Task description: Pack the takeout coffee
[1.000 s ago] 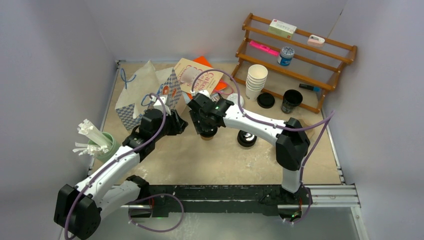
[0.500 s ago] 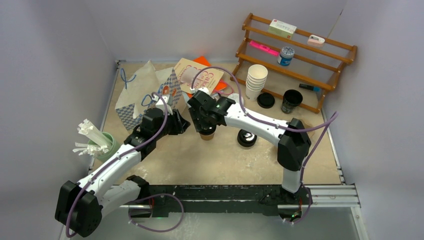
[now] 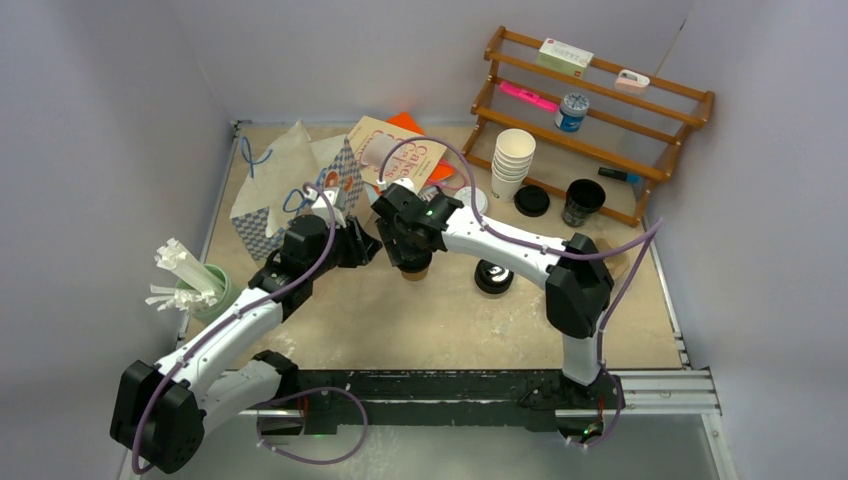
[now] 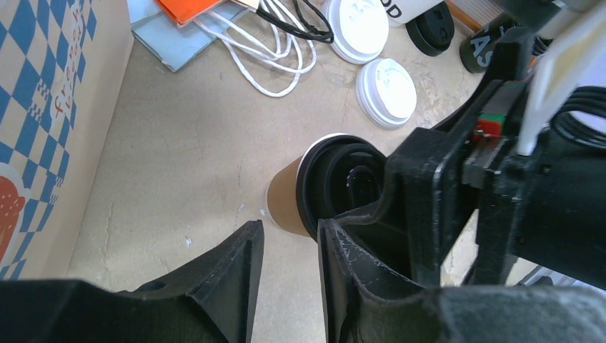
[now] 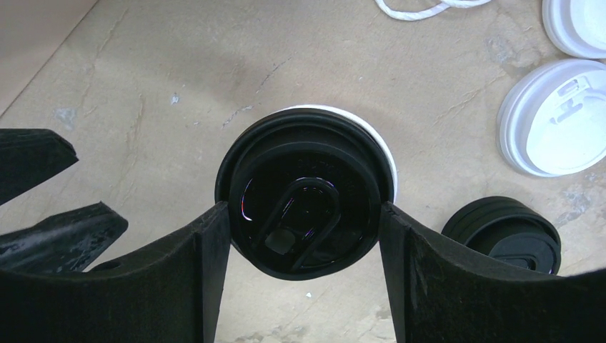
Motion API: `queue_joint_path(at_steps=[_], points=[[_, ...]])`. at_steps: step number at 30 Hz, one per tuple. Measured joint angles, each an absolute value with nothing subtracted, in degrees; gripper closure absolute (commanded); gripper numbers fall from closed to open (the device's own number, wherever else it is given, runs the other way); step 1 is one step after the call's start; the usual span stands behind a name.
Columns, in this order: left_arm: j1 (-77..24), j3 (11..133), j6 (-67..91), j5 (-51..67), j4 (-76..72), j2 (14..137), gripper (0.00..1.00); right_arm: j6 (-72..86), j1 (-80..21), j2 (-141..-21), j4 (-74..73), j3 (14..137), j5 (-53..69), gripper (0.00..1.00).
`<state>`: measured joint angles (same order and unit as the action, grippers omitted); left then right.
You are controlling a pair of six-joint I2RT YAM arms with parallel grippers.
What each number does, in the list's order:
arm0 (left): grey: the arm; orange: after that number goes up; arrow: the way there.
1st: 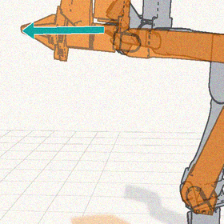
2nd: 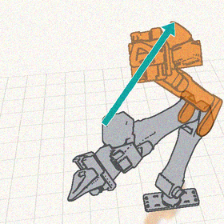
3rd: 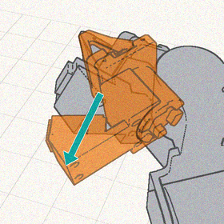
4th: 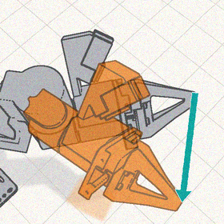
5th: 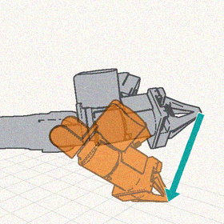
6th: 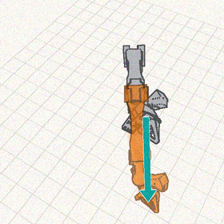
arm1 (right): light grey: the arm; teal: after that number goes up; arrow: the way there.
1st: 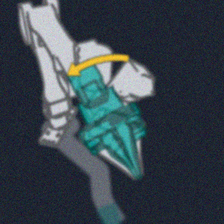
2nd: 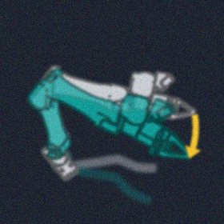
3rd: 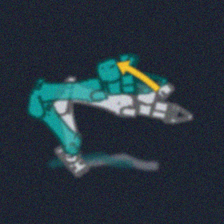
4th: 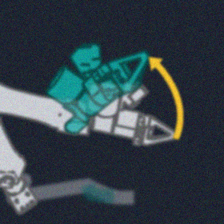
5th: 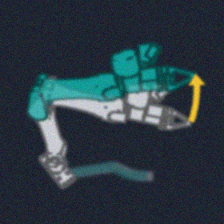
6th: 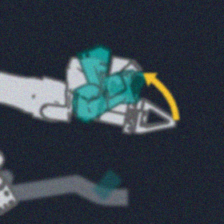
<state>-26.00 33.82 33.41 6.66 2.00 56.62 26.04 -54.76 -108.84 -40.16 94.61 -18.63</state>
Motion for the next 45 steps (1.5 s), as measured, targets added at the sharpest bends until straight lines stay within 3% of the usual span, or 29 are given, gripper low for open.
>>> queue_joint_path(at_steps=[32,45], points=[[-26.0,33.0,33.4,7.9,0.1,58.3,0.65,24.9,-54.7,-110.1,-40.2,94.8,-20.2,0.32],[-26.0,32.9,33.4,13.9,-3.6,62.8,0.64,26.1,-54.4,-105.4,-36.3,88.4,-19.4,0.32]])
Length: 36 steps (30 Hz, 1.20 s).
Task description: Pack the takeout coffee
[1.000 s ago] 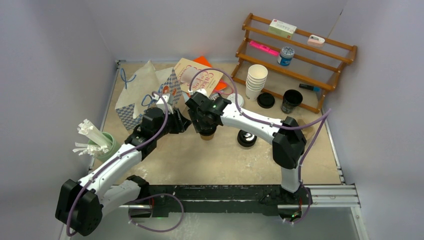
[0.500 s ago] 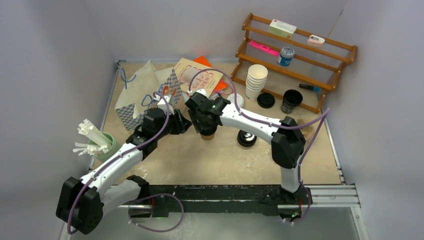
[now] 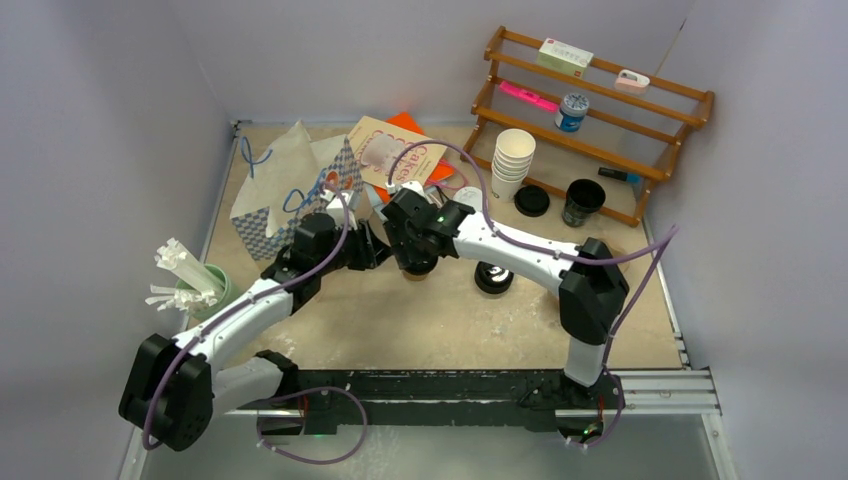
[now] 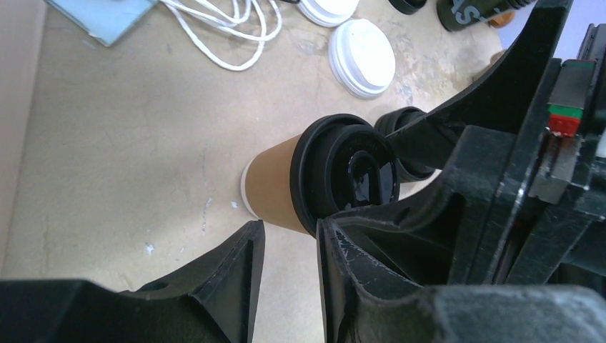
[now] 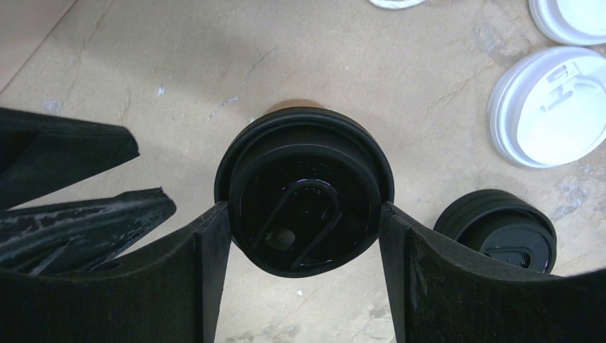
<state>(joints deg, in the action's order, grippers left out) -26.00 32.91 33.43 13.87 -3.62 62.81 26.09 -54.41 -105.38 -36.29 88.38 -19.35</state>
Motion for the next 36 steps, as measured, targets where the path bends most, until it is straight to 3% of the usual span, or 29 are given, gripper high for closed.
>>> queue_joint_path(at_steps=[9,26,36], points=[[-26.0,32.9,33.5,18.0,-6.3,65.9,0.63,25.9,-54.0,-103.8,-36.8,87.0,-18.1,0.34],[-26.0,33.4,33.6,16.0,-7.6,70.6,0.67,24.3,-52.4,-105.4,-33.0,87.5,-16.5,0.34],[-26.0,34.6,33.7,16.0,-9.9,73.5,0.64,24.0,-52.3,-105.4,-33.0,87.5,-15.4,0.35]])
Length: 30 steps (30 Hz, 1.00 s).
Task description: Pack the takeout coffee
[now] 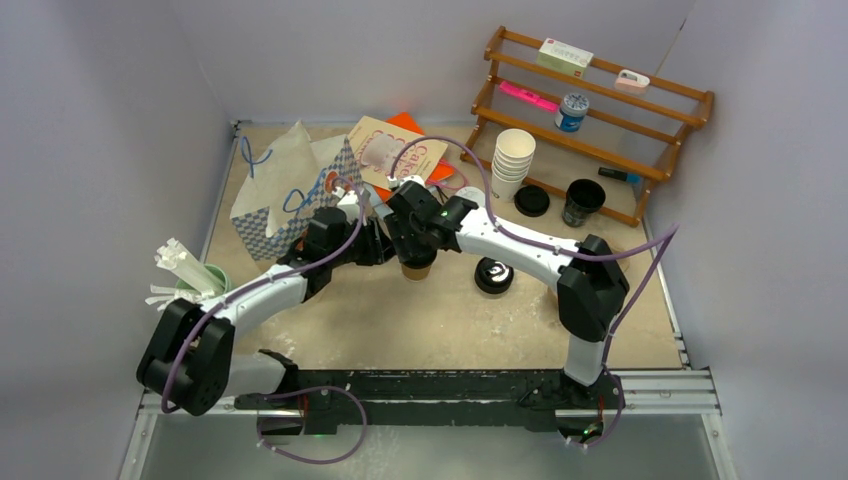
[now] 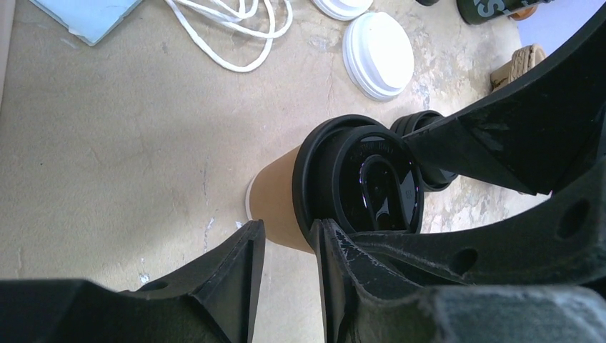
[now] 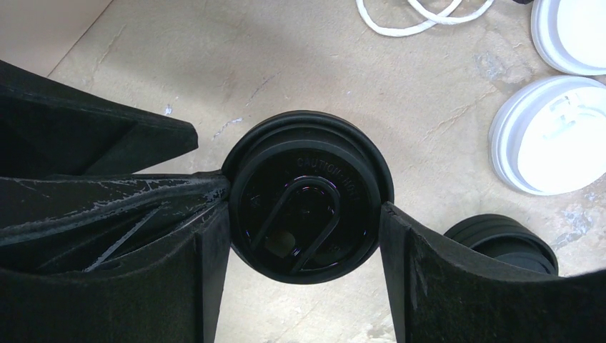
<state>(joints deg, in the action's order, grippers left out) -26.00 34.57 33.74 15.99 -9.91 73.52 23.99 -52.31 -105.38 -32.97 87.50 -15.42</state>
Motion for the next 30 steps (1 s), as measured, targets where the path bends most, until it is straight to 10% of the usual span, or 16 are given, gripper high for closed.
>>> queue_joint_path(at_steps=[30], points=[[-25.8,35.2,33.4,15.6,-10.8,75.3,0.69,25.1,-51.6,-102.7,-26.1,81.5,-12.2,0.35]])
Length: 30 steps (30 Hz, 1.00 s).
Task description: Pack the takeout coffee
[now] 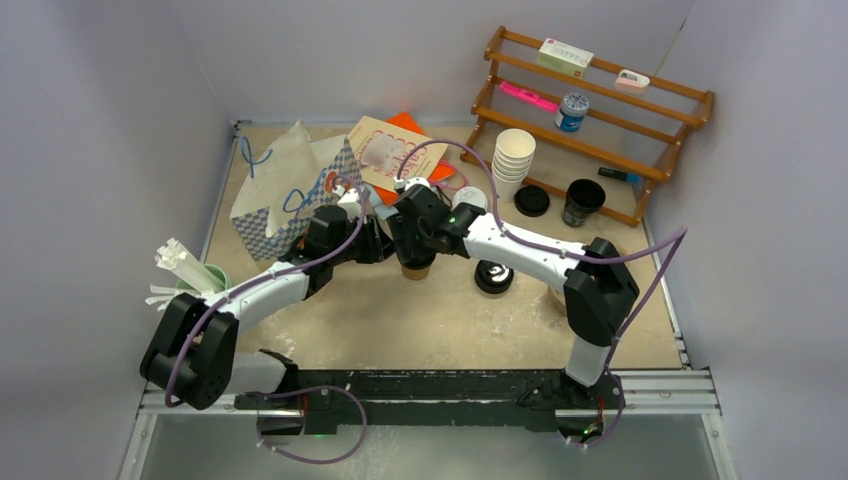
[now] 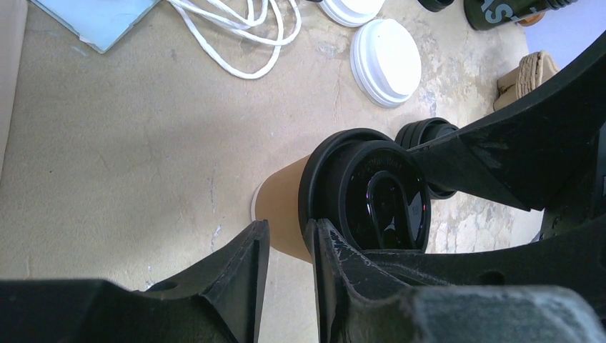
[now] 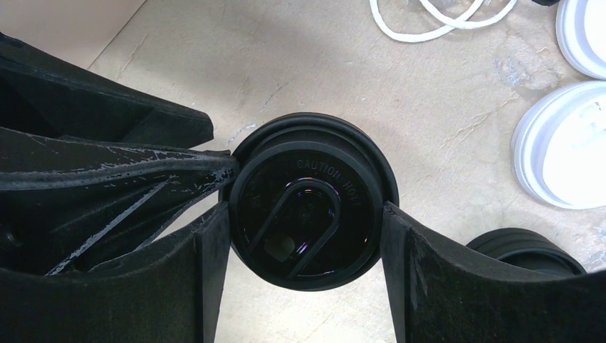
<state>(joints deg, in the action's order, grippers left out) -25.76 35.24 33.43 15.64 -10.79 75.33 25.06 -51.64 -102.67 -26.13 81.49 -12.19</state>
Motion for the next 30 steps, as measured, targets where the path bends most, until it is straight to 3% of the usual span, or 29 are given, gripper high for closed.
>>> queue_joint_path(at_steps=[6,20,30], points=[[-25.8,35.2,33.4,15.8,-10.8,75.4,0.70,25.1,-51.6,-102.2,-25.3,80.7,-11.9,0.33],[-25.8,35.3,33.3,16.1,-11.1,76.1,0.71,26.0,-51.7,-103.9,-30.3,85.2,-11.2,0.06],[-25.8,35.9,33.2,16.2,-10.6,76.6,0.71,25.9,-51.7,-103.9,-33.0,86.9,-9.9,0.04]])
